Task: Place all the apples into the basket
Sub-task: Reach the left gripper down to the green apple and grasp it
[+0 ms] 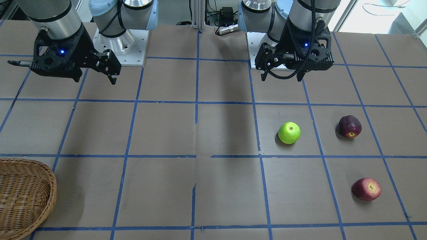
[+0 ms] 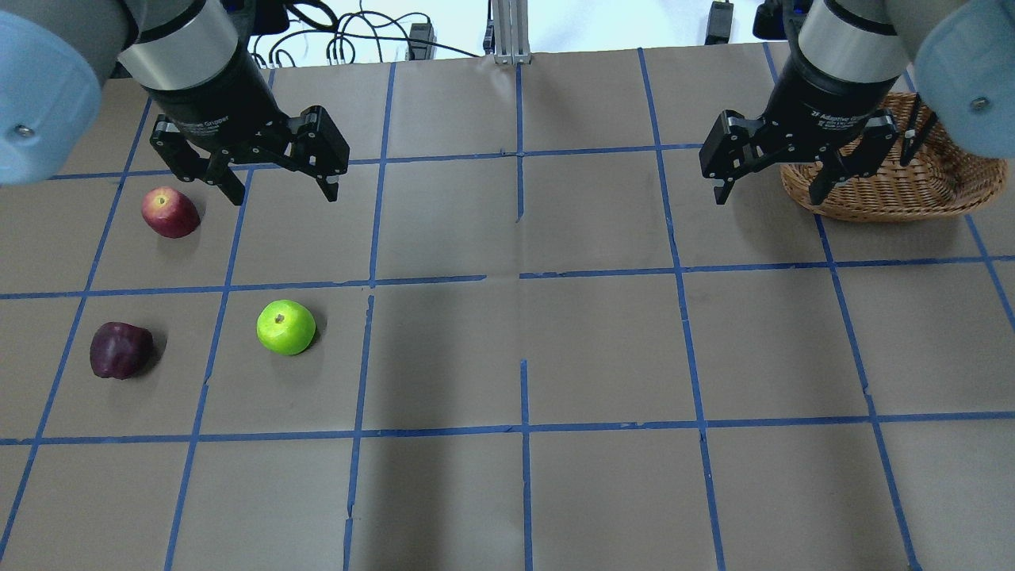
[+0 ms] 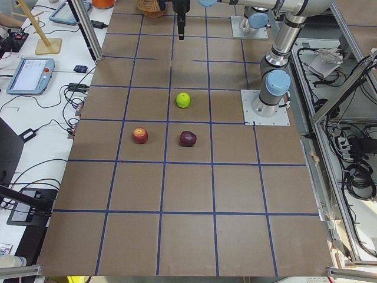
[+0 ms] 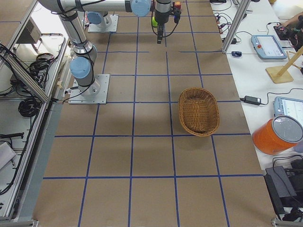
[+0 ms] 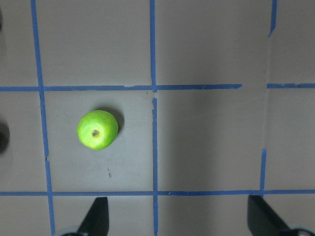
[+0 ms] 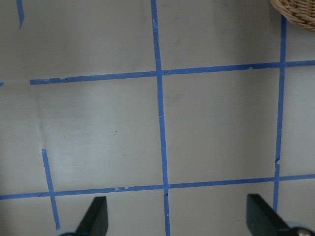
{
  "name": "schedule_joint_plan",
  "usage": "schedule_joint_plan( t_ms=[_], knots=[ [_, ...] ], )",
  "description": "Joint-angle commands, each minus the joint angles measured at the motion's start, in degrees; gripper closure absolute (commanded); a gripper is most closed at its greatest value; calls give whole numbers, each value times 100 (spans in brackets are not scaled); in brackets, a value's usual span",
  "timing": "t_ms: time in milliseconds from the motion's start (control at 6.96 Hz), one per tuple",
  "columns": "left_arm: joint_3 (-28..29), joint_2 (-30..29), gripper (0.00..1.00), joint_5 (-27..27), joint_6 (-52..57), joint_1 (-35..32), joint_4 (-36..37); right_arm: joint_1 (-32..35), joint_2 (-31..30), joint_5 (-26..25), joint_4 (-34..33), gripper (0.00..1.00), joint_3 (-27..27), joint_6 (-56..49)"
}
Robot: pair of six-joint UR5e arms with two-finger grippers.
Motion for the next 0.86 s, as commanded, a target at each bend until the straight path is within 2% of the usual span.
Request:
schedule_joint_plan(
  t_ms=[0, 287, 575, 719],
  knots=[
    [32, -45, 0, -1, 0, 0, 13, 0, 0, 11, 0, 0, 8, 12],
    [-108, 112, 0, 17, 261, 26, -13, 0, 9, 11, -18, 0, -45, 3],
    [-816, 26, 0, 34, 474, 236, 256, 0, 0, 47, -229, 0, 8, 3],
    [-1543, -114, 0, 34, 806, 568, 1460, 0, 0, 29, -229, 0, 8, 3]
  ],
)
